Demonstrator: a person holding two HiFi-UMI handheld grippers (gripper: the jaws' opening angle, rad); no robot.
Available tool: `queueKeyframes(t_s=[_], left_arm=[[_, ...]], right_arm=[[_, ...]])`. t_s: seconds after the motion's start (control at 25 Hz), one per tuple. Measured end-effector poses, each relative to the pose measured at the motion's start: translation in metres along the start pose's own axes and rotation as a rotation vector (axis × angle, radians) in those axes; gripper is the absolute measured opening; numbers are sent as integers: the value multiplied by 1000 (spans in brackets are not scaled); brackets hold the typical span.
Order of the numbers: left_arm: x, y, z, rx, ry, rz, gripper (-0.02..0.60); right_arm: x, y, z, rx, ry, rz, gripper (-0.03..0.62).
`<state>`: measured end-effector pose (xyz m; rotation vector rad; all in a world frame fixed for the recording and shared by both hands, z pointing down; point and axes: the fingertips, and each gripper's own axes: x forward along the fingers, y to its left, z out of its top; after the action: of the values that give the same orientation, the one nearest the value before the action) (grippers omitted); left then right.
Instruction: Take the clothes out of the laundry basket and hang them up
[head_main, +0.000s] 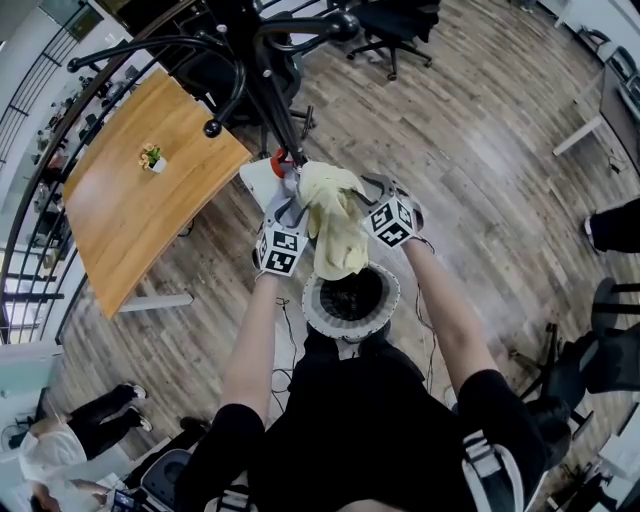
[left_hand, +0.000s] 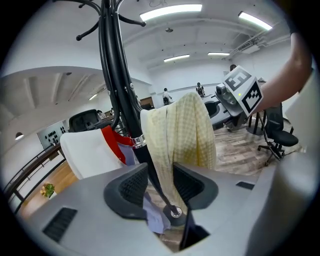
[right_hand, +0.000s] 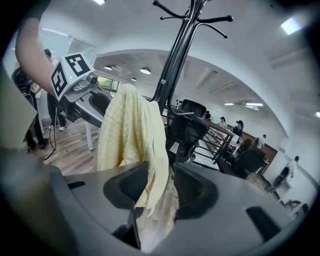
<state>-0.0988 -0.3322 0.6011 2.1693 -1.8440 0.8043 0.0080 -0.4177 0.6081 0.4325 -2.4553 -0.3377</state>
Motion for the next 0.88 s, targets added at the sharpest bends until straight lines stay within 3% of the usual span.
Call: queueKeyframes(t_s=[0.2, 0.68, 0.88], left_arm=[[-7, -3, -12, -11, 7, -3, 186], [-35, -14, -22, -92, -13, 21, 187], [-50, -21, -26, -149, -36, 27, 183]], right_arm=[[-6, 6, -10, 20, -1, -1, 187], [-46, 17, -26, 104, -16, -25, 180], [-65, 38, -31, 110, -31, -2, 90]])
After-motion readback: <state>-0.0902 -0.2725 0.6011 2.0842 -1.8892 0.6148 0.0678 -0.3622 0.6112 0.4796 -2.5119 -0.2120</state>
